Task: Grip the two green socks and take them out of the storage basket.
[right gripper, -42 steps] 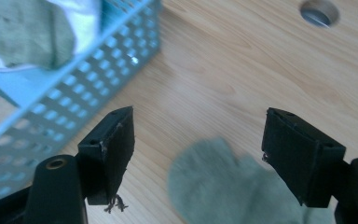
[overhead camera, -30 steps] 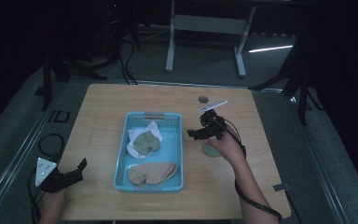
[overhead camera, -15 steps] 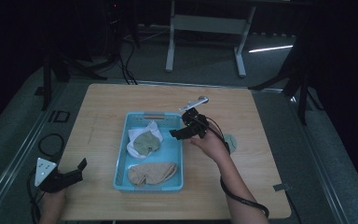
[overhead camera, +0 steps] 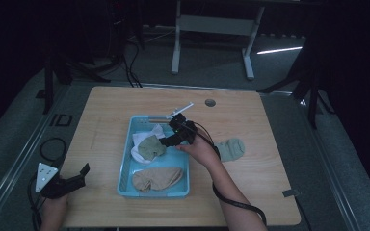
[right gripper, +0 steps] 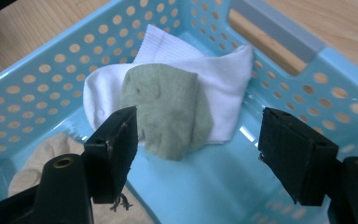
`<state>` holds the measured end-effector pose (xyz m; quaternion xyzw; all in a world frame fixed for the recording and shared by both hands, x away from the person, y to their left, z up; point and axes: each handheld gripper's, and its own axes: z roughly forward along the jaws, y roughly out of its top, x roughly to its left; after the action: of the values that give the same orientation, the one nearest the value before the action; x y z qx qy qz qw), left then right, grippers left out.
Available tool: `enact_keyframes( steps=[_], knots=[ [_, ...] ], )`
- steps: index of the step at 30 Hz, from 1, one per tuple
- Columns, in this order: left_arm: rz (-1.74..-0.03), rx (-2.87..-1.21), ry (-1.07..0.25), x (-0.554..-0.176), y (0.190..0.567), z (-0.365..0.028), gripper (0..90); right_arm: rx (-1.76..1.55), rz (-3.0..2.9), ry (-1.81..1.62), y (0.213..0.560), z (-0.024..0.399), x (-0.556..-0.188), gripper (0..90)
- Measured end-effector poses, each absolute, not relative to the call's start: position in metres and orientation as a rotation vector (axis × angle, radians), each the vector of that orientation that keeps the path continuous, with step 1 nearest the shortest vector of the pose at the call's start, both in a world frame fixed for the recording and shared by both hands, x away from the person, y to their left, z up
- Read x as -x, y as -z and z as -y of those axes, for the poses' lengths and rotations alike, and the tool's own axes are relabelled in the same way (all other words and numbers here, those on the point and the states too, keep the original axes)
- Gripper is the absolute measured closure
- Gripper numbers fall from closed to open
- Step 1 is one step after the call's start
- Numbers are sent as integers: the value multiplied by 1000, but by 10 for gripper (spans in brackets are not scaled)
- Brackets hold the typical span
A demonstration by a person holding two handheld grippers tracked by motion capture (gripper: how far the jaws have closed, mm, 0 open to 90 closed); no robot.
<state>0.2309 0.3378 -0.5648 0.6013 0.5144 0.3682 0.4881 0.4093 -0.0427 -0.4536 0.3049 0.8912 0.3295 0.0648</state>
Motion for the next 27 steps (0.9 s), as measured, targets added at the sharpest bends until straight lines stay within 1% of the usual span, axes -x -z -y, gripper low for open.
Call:
enact_keyframes(
  steps=[18, 20, 27],
  knots=[
    [-1251, -1460, -891, -231, 565, -338, 0, -928, -2772, -914, 481, -3, -409, 282],
    [-1250, -1460, -891, -231, 565, -338, 0, -950, -2775, -887, 485, -8, -410, 309],
    [-1248, -1460, -890, -231, 565, -338, 0, -980, -2752, -817, 497, -19, -415, 316]
  ],
)
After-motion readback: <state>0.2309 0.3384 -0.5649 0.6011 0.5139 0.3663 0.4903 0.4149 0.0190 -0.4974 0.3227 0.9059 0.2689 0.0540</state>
